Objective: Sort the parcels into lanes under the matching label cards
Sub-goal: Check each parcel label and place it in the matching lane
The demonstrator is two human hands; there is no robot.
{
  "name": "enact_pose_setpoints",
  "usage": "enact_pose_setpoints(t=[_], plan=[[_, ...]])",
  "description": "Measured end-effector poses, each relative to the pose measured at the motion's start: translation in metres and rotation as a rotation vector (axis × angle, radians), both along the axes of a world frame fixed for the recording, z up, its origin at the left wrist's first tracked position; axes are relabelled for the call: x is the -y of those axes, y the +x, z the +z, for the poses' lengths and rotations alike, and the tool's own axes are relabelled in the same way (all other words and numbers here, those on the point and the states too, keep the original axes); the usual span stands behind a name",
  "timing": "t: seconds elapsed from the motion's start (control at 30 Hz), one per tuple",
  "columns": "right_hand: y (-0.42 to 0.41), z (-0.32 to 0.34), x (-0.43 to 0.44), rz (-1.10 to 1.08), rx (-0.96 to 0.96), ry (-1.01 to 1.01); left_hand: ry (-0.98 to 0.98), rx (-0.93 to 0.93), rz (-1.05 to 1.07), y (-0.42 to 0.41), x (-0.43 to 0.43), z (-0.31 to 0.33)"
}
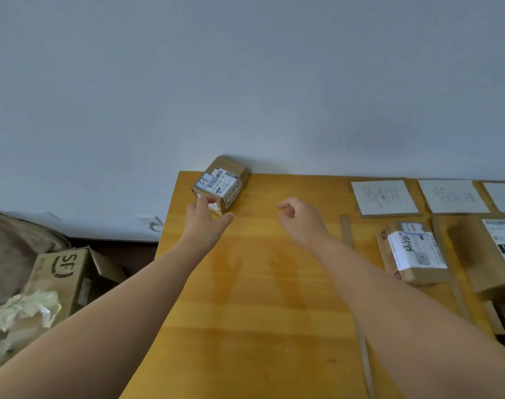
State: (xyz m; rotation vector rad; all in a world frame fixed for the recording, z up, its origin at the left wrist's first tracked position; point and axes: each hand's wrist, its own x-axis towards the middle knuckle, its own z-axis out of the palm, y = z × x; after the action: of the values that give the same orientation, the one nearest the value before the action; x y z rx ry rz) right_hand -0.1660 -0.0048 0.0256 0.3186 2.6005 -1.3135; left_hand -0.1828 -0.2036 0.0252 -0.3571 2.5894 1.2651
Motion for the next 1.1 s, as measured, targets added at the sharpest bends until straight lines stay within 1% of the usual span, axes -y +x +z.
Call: enact_pose_setpoints(t=[0.1, 0.23, 0.33, 0.5, 0.67, 0.77, 0.87, 0.93, 1.0, 1.1], plan=[[-0.028, -0.009, 0.007, -0.027, 0.016, 0.005, -0.125, -0.006, -0.011, -0.028, 0.008, -0.012], [-0.053, -0.025, 0.016, -0.05, 0.063, -0.021, -0.243, -0.032, -0.02, -0.063, 0.016, -0.029], [-0.061, -0.039, 0.021, -0.042, 0.107, -0.02, -0.32, 0.007, -0.037, -0.081, 0.019, -0.044], [-0.068, -0.052, 0.02, -0.032, 0.159, -0.006, -0.352, 0.089, -0.093, -0.103, 0.016, -0.059], [-0.072, -0.058, 0.018, -0.031, 0.181, -0.015, -0.404, 0.063, -0.193, -0.11, 0.012, -0.058], [-0.068, -0.059, 0.013, -0.07, 0.217, -0.061, -0.429, 0.079, -0.314, -0.104, 0.013, -0.055], [-0.058, -0.058, 0.003, -0.13, 0.278, -0.136, -0.368, 0.117, -0.391, -0.09, 0.013, -0.052], [-0.05, -0.05, -0.005, -0.146, 0.3, -0.205, -0.309, 0.077, -0.404, -0.077, 0.008, -0.046], [-0.041, -0.034, -0.015, -0.167, 0.278, -0.302, -0.28, -0.027, -0.441, -0.063, -0.002, -0.035], [-0.024, -0.006, -0.032, -0.174, 0.209, -0.442, -0.265, -0.189, -0.59, -0.036, -0.024, -0.011]])
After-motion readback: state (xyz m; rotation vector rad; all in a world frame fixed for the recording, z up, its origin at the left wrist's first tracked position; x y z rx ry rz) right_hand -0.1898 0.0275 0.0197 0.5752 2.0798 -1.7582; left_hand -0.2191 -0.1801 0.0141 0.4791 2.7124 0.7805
